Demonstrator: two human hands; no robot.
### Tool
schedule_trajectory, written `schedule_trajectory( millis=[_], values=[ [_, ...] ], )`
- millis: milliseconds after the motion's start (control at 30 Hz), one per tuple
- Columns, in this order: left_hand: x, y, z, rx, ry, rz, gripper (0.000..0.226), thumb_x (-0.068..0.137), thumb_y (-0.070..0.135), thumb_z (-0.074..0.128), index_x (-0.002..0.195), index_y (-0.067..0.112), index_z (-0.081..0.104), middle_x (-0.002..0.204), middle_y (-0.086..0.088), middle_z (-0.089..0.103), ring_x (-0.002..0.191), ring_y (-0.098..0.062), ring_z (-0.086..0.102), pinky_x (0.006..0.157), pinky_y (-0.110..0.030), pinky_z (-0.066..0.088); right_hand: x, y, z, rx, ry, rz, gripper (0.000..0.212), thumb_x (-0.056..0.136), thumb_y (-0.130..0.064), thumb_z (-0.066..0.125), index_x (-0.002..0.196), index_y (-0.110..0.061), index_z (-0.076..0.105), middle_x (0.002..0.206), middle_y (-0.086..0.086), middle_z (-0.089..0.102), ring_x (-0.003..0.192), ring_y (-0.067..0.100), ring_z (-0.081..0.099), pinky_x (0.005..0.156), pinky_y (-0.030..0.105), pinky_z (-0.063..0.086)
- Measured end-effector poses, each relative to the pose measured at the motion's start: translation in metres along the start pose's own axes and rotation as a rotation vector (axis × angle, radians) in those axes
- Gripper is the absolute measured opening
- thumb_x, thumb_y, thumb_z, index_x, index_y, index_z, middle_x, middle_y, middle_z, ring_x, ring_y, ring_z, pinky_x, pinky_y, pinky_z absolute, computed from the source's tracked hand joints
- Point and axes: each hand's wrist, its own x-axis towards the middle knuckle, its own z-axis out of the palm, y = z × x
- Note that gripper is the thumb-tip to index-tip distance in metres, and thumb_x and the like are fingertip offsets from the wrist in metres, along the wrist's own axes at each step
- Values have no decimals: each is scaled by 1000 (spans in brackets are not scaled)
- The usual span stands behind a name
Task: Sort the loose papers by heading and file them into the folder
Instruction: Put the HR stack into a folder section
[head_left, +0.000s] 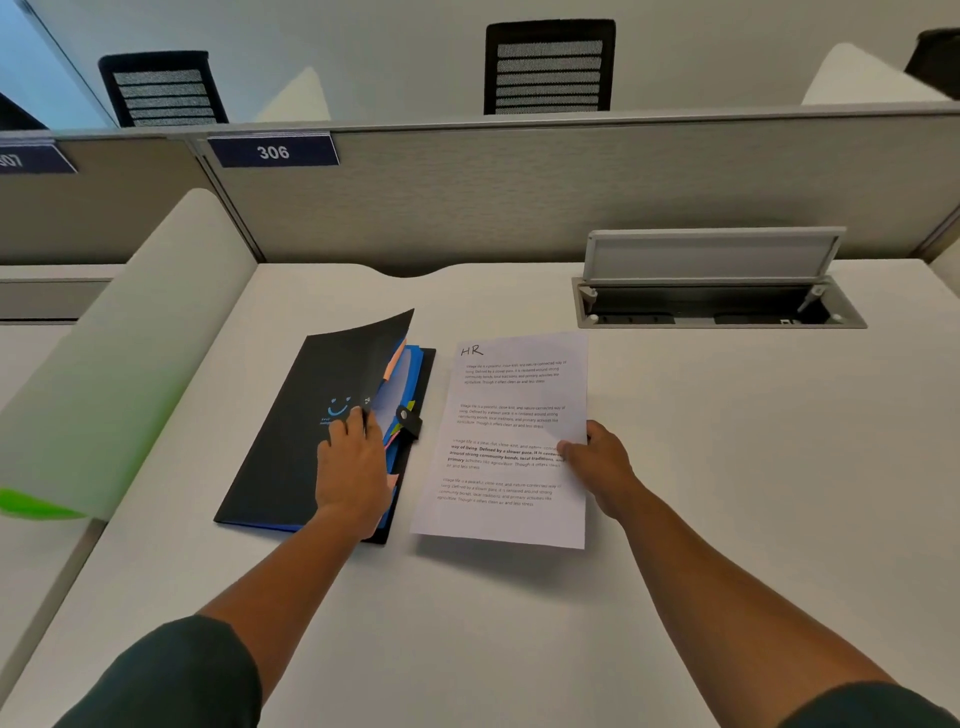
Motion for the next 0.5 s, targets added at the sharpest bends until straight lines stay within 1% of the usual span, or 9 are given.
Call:
schedule_trajectory(
  millis=[133,267,367,433,500],
  values=[
    [0,-2,1,-28,-15,24,86,86,51,66,150,12,24,151,-12,34,131,-29,42,102,-34,47,0,0,2,-1,7,4,24,89,-7,54,111,-17,55,110,2,63,97,24,63,81,36,53],
    [-2,-1,3,-86,-66,21,86,87,46,67,152,14,20,145,-11,41,129,-26,44,98,-33,51,0,-1,4,16,-11,-1,24,89,-7,55,111,-17,55,111,3,64,96,24,63,81,36,54],
    [0,-5,1,-171,-91,7,84,87,34,69,154,17,21,141,-7,47,126,-23,48,97,-34,51,-1,-5,7,43,-17,-9,23,90,-7,55,110,-18,55,110,1,63,96,23,63,82,35,53],
    [3,-11,-1,-243,-82,2,77,88,25,67,154,18,26,138,-5,52,123,-23,51,96,-35,51,0,-8,9,65,-17,-10,24,90,-7,55,111,-19,55,109,0,63,95,22,62,80,34,52],
    [5,-18,-3,-318,-70,-5,72,88,19,64,152,19,31,133,-4,57,118,-24,55,93,-36,53,1,-13,14,75,-12,-16,25,91,-8,55,114,-19,54,112,1,63,98,24,63,82,35,52]
  ],
)
